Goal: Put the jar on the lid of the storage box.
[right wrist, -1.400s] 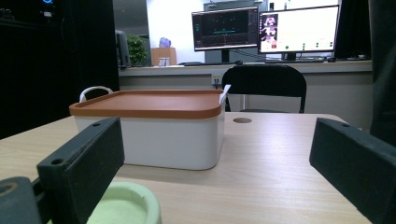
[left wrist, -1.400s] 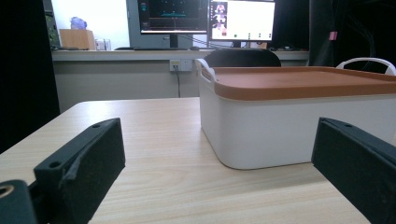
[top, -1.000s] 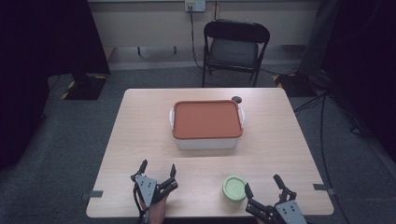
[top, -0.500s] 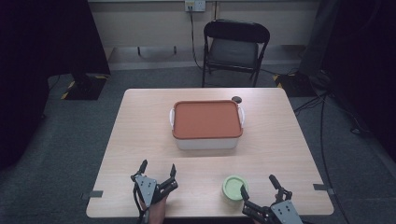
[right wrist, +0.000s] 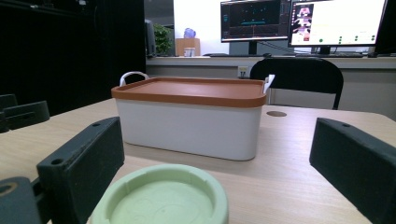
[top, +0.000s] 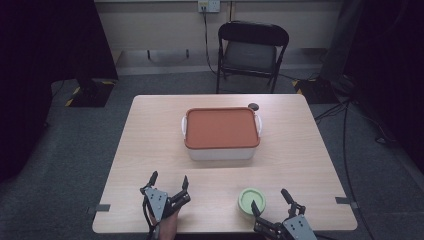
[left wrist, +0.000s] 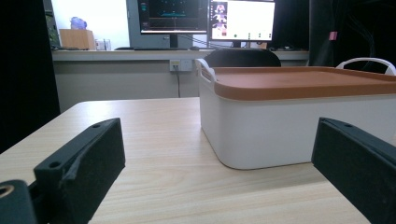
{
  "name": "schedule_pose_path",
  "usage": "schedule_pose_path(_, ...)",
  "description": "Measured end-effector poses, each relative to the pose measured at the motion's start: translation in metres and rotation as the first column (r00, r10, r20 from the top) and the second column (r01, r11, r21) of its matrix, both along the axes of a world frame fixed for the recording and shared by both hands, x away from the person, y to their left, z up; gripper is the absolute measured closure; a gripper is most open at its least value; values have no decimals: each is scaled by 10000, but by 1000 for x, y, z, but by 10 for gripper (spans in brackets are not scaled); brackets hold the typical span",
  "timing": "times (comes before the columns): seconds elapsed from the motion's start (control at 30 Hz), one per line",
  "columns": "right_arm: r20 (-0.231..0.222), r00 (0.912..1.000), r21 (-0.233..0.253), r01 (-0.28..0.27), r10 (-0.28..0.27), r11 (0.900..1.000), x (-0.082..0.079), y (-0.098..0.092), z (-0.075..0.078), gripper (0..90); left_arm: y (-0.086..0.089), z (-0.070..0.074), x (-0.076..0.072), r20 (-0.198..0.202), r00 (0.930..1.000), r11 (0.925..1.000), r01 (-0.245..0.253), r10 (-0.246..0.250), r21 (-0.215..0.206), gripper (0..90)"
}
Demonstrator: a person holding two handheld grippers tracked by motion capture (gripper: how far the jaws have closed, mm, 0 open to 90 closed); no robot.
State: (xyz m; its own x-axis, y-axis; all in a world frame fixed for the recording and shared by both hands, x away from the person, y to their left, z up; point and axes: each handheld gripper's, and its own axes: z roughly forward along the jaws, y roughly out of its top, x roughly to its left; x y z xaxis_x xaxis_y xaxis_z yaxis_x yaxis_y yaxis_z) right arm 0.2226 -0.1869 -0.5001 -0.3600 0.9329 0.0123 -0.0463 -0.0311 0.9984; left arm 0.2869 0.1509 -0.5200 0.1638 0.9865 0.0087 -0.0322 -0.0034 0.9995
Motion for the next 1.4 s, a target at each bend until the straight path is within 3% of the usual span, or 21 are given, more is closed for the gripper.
schedule_pose_path(0.5, -82, 9998, -218, -162, 161, 9996, 1, 9, -2, 13, 0, 0, 0, 4, 10000, 10000, 2, -2, 7, 22)
schedule_pose_path(0.77, -20, 9986, -469, -536, 535, 9975, 2, 14, -4, 8, 0, 0, 0, 5, 10000, 10000, 2, -2, 6, 22)
schedule_pose_path(0.97, 7, 9990, -370, -457, 458, 9983, 3, 17, -7, 0, 0, 0, 0, 5, 10000, 10000, 3, -3, 7, 22)
schedule_pose_path(1.4, -459, 9977, -478, -518, 496, 9975, 7, 23, -16, 0, 0, 0, 0, 4, 10000, 10000, 0, 0, 8, 23)
